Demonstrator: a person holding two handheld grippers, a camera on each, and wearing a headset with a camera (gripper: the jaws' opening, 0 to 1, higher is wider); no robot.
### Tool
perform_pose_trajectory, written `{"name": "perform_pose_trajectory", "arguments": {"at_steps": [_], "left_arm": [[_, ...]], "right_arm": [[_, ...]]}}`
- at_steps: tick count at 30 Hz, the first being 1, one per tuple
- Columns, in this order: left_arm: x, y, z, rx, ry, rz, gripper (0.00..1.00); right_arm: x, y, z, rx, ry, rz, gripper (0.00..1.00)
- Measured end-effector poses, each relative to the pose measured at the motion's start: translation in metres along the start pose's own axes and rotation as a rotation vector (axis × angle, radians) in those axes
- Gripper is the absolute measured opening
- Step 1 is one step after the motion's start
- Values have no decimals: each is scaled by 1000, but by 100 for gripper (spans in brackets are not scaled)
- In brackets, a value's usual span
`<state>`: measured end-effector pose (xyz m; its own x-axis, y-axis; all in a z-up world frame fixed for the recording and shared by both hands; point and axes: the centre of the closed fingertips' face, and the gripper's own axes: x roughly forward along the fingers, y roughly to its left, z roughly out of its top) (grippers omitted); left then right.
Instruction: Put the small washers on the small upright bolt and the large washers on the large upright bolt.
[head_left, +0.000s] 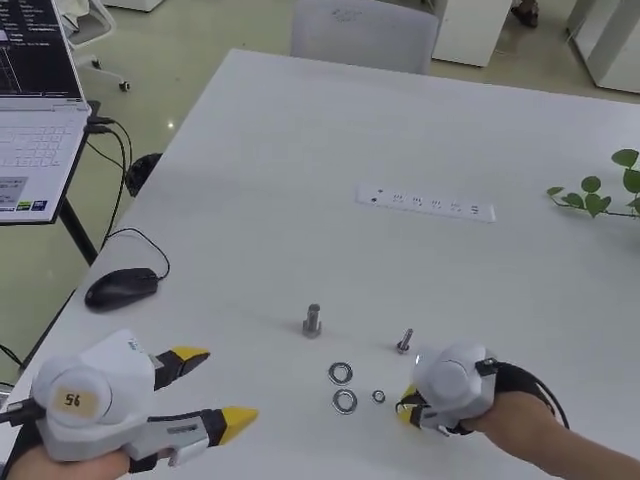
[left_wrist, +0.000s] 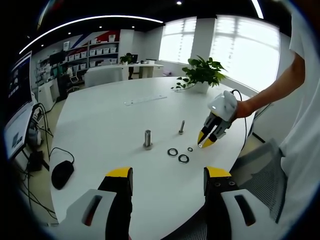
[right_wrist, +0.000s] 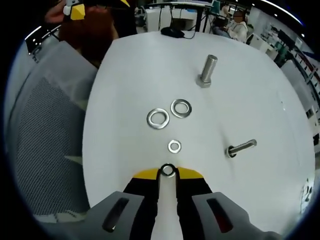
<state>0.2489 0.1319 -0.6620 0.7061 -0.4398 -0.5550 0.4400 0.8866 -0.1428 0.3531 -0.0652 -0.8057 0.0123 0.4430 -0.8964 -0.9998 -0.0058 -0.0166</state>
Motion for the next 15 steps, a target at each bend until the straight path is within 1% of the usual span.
{"name": "perform_pose_trajectory", "arguments": {"at_steps": [4,11,15], "left_arm": [[2,-1,2,5,2,-7,57],[6,-2,5,19,9,-22,57],[8,-1,7,23,8,-25,57]], "right_arm": [[-9,-10,0,29,-14,-27,13],[-22,-25,1,56,-30,-69,13],[-27,-33,1,71,-36,-88,13]]}}
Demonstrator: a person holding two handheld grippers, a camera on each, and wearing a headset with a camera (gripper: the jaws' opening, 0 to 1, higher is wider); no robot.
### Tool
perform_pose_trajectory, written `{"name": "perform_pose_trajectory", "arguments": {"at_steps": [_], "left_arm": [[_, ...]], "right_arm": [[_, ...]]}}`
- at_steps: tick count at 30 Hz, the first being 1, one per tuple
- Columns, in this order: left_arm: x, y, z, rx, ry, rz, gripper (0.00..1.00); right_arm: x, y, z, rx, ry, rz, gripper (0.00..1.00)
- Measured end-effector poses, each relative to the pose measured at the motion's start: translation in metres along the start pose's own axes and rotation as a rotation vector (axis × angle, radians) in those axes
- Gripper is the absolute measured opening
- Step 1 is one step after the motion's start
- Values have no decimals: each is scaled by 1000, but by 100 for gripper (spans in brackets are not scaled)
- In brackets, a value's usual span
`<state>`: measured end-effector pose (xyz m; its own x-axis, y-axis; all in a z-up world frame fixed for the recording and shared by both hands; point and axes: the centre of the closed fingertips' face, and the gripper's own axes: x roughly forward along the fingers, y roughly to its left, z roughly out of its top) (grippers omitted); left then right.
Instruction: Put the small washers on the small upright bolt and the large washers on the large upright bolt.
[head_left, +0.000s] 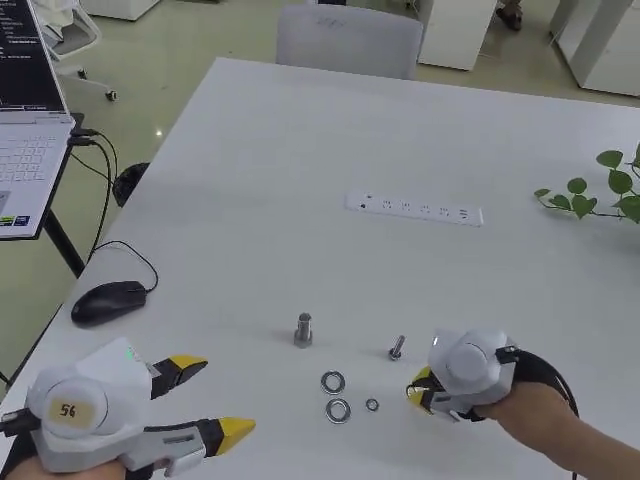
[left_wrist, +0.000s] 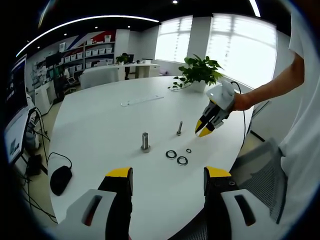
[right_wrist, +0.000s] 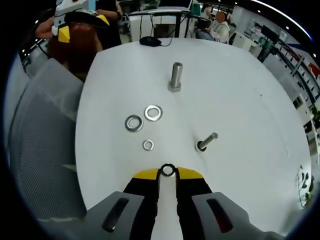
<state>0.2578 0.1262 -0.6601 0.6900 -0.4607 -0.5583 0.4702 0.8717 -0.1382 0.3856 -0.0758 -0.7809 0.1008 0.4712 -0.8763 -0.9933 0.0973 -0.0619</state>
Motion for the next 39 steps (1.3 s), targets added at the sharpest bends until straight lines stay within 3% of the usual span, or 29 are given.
{"name": "perform_pose_trajectory", "arguments": {"at_steps": [16,29,39], "left_arm": [[0,1,0,-3,0,2,57],[-5,4,-2,-15,-5,16,57],[-6,4,-3,-23,-12,20,57]], "right_arm": [[-10,-40,21,16,-13,-60,13],[-8,-55,37,-21,3,-63,13],[-2,-61,39,-33,32,-58,13]]}}
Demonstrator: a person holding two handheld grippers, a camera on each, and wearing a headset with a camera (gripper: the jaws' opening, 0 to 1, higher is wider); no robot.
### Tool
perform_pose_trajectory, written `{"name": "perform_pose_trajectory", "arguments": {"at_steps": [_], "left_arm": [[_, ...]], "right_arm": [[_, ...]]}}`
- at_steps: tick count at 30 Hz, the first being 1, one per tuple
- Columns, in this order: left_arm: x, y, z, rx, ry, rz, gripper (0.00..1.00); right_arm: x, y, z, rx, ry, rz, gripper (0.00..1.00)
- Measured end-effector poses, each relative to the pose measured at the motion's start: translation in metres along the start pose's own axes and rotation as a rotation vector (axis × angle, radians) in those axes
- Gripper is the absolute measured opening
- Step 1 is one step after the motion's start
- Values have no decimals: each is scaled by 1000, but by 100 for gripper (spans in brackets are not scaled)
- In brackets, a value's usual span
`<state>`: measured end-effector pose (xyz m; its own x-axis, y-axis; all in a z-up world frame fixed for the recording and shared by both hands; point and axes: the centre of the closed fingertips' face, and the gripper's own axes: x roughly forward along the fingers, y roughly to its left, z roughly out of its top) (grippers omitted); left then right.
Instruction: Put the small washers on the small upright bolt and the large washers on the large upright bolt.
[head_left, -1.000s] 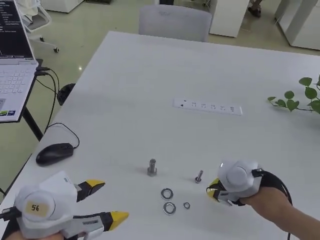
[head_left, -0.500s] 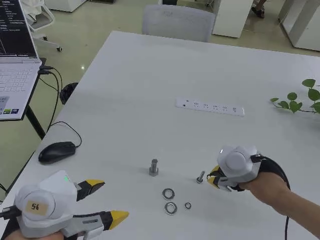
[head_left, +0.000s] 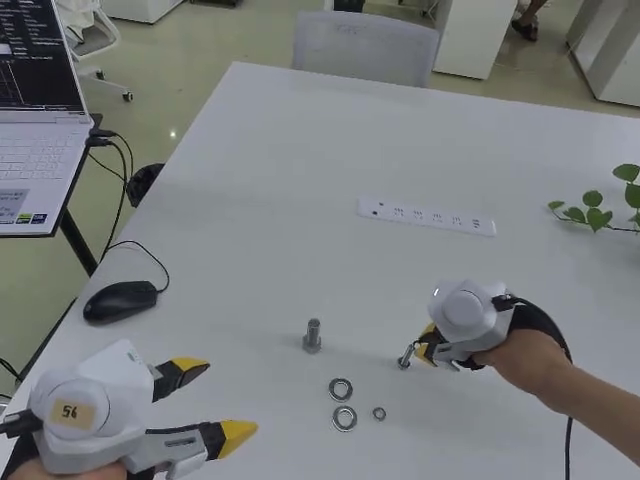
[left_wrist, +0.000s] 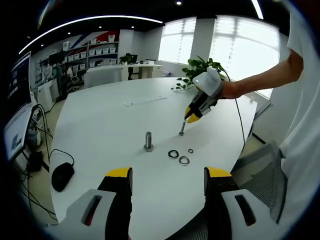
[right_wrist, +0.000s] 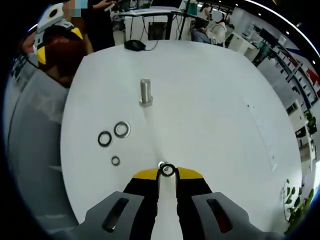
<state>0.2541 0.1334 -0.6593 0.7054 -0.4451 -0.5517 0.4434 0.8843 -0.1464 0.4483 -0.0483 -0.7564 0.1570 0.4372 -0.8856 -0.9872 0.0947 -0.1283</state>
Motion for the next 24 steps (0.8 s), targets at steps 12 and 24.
{"name": "perform_pose_trajectory", "arguments": {"at_steps": [12,24], "left_arm": [[-2,4,-1,-5,-2,8,57],[-4,5,-3,-13,-3,17,57]], "right_arm": [[5,1,2,-5,18,15,13],[11,1,1,-18,43,23,13]]}}
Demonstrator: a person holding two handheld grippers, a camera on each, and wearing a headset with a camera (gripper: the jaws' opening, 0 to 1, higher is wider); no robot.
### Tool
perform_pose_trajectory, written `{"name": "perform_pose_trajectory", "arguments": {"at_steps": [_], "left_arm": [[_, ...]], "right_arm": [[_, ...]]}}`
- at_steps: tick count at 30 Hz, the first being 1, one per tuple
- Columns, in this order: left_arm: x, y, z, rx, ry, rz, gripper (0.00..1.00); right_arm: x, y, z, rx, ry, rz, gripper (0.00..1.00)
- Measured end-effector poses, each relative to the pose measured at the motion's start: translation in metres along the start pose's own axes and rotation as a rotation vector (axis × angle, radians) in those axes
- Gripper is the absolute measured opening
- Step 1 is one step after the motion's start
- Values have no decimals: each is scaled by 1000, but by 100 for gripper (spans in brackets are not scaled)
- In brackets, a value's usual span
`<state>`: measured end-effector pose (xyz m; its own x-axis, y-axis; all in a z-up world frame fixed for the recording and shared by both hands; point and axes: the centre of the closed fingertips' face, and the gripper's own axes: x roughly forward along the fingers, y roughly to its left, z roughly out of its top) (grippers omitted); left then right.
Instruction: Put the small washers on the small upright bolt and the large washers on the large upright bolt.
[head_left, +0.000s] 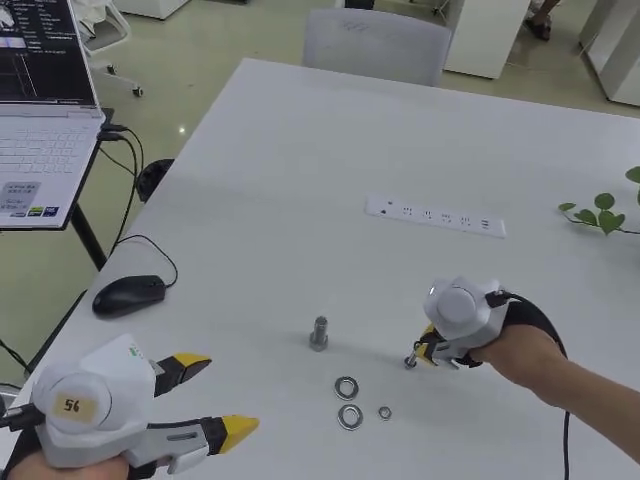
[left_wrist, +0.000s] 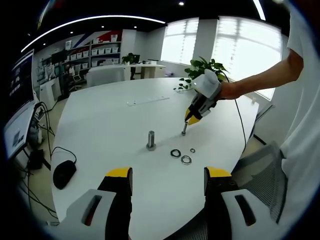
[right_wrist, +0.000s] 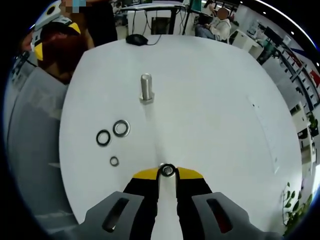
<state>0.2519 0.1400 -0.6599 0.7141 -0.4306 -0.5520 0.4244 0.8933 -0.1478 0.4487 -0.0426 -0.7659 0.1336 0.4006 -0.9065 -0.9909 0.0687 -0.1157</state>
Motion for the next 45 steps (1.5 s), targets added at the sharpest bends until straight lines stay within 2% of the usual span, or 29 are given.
{"name": "perform_pose_trajectory", "arguments": {"at_steps": [15,45], "left_arm": [[-2,1,-2,-4,1,4,57],[-7,4,-6,-13,9,21,57]], "right_arm": [[8,1,-4,-3,29,8,13],[39,7,-21,25,76,32,14]]}}
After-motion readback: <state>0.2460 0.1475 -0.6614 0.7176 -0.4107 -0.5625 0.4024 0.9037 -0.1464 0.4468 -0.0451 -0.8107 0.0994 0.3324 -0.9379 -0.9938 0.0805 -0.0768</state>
